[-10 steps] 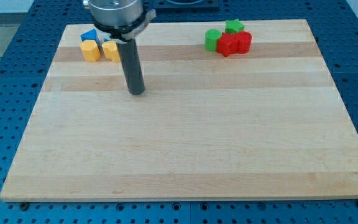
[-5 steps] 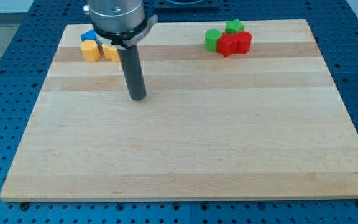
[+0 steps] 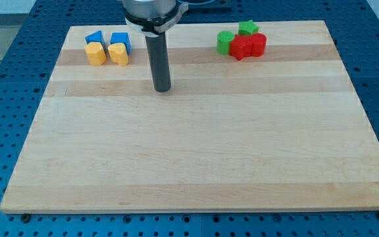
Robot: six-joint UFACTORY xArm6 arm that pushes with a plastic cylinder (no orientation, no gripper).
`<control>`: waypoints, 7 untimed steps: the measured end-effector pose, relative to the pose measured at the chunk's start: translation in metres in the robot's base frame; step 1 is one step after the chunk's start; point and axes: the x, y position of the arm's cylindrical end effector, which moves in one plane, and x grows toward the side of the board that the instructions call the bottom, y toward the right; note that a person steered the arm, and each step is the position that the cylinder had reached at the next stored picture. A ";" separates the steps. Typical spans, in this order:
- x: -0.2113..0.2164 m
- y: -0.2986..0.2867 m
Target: Place the yellow heart diagonally to the bottom left of the green circle
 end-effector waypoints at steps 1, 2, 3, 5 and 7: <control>-0.003 0.034; -0.012 0.084; -0.021 0.092; -0.021 0.087; -0.019 0.035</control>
